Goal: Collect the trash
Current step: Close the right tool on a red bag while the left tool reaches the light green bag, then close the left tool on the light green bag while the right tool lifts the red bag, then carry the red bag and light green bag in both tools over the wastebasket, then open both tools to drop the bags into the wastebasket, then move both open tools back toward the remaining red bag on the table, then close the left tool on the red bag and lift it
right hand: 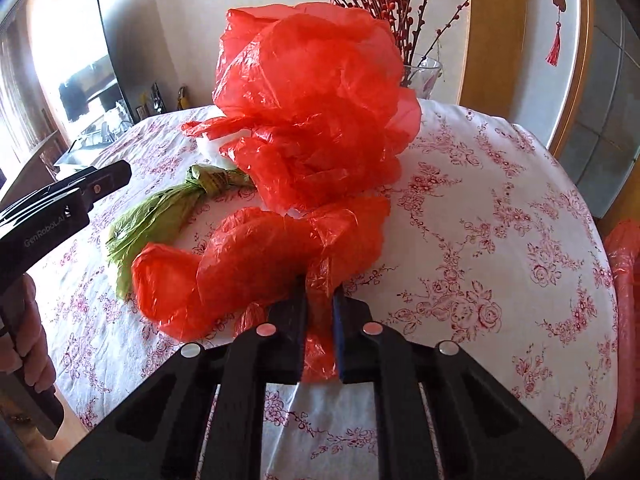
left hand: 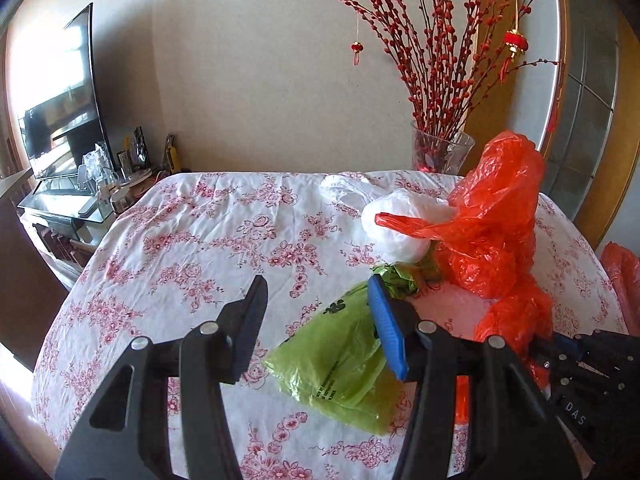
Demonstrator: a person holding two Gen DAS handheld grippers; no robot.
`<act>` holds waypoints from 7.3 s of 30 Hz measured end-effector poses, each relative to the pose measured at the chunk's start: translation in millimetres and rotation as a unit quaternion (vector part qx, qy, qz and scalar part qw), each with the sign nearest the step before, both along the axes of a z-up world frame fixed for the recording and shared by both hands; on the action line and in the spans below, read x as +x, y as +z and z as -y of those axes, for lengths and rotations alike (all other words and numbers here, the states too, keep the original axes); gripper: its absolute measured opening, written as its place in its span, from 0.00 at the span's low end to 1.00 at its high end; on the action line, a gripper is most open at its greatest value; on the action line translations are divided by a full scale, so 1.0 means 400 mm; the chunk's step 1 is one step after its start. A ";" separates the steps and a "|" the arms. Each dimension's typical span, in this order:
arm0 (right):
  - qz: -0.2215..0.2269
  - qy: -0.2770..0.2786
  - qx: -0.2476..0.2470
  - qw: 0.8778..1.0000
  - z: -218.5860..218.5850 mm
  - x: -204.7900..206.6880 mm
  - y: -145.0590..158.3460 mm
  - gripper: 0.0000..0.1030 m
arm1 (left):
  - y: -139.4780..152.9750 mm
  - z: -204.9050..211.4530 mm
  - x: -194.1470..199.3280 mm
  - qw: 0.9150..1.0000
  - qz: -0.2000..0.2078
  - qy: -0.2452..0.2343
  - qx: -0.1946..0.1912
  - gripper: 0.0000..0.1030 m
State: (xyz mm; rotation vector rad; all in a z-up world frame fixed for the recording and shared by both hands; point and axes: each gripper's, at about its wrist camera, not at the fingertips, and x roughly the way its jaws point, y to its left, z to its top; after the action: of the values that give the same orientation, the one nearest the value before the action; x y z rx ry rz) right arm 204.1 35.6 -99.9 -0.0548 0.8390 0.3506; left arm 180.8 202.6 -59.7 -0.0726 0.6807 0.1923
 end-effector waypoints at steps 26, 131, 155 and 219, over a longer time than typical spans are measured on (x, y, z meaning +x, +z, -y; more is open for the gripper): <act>0.004 -0.149 0.005 0.989 0.339 -0.035 0.012 0.07 | -0.083 0.084 0.093 0.993 -0.100 -0.057 0.012 0.05; 0.104 -0.429 0.051 0.896 0.992 -0.279 0.134 0.29 | 0.039 1.026 0.070 0.931 -0.043 -0.352 -0.083 0.25; 0.102 -0.387 0.021 0.916 0.901 -0.270 0.137 0.43 | 0.063 0.770 0.011 0.964 0.002 -0.264 -0.042 0.46; 0.076 -0.174 -0.005 0.982 0.411 -0.119 0.101 0.60 | 0.113 0.178 0.019 0.996 0.056 -0.071 -0.028 0.05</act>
State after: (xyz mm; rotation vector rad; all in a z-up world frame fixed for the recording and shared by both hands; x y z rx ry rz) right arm 156.7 -128.9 -59.4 0.0568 0.6838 0.0118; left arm 188.3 131.2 -14.5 -0.0871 0.5778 0.0323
